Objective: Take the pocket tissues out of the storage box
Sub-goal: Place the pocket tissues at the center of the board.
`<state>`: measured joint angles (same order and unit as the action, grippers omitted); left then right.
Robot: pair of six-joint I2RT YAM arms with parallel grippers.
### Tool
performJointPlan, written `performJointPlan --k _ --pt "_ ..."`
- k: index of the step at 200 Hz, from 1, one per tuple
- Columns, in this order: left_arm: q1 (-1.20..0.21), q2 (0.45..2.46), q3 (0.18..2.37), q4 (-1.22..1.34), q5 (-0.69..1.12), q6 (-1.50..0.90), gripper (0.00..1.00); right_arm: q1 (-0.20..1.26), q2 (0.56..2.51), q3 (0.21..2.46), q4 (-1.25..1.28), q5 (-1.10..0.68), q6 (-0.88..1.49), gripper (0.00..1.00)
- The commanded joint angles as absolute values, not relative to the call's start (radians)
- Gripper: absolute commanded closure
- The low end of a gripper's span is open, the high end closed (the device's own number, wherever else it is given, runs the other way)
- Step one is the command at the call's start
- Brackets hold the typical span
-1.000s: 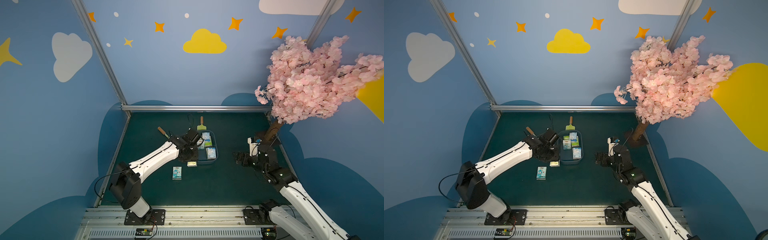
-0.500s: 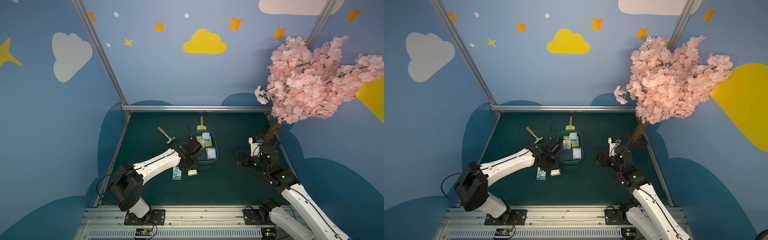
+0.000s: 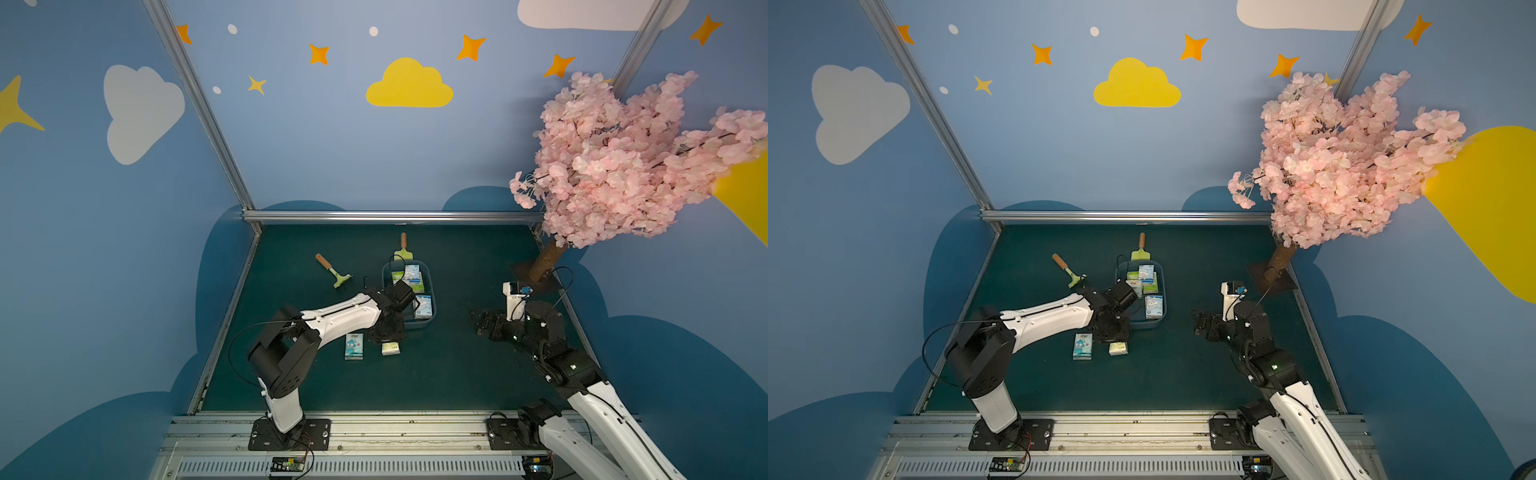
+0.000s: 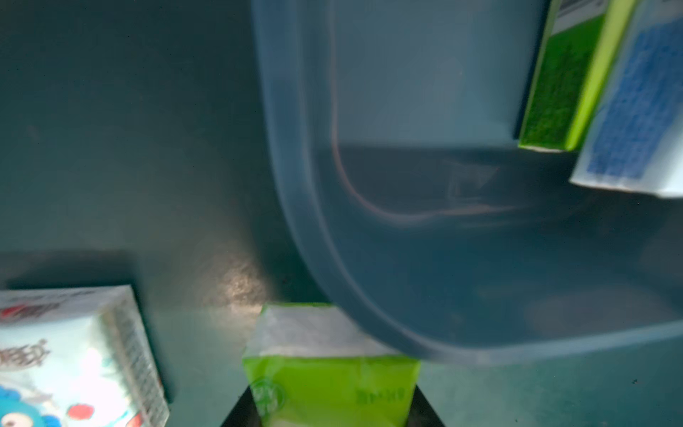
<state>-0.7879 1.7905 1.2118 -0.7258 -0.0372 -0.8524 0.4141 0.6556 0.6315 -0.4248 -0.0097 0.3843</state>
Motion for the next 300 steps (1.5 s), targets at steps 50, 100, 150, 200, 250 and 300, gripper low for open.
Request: performJointPlan --k 50,100,150,200,250,300 --pt "-0.796 1.86 1.253 -0.759 -0.02 -0.824 0.52 0.409 0.649 0.625 -0.446 0.007 0.362 0.02" --pt "-0.798 1.886 1.264 -0.768 -0.007 -0.825 0.48 0.408 0.663 0.626 -0.442 0.006 0.36 0.02" --pt "-0.798 1.882 1.275 -0.785 -0.015 -0.829 0.4 0.407 0.658 0.627 -0.443 0.008 0.36 0.02" --pt "-0.798 1.833 1.279 -0.801 -0.034 -0.83 0.36 0.406 0.663 0.644 -0.458 0.007 0.357 0.02" --pt "-0.796 1.749 1.282 -0.816 -0.059 -0.829 0.25 0.405 0.725 0.728 -0.522 0.008 0.359 0.02" --pt "-0.787 1.637 1.275 -0.818 -0.109 -0.826 0.17 0.406 0.834 0.83 -0.584 -0.027 0.346 0.02"
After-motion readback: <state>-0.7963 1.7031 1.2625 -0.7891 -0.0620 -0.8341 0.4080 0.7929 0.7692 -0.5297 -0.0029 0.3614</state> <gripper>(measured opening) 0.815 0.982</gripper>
